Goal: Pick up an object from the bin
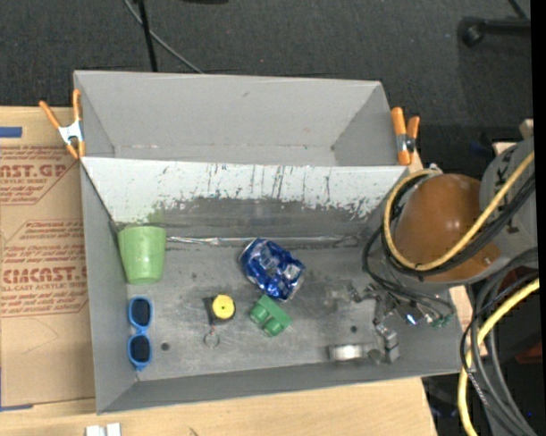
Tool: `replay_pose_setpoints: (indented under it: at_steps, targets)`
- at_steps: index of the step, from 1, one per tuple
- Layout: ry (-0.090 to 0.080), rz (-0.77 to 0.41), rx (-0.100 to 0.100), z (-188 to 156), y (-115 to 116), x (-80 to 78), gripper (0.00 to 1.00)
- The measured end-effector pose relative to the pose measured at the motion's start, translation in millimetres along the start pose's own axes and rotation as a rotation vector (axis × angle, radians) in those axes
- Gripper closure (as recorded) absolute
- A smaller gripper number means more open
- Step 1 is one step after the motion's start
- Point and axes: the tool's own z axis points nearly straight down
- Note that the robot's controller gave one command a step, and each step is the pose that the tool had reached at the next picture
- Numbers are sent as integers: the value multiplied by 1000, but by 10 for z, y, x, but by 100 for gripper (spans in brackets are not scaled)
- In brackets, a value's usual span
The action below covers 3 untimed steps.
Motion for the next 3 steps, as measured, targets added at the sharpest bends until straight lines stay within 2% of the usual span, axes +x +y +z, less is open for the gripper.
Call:
replay_pose_setpoints:
  at_steps: [1, 2, 3]
  targets:
    - [-2, 40, -2, -43, 699, -526, 0]
    - [7, -33, 4, 292, 976, -829, 0]
    - [-6, -81, 5, 298, 1029, -804, 0]
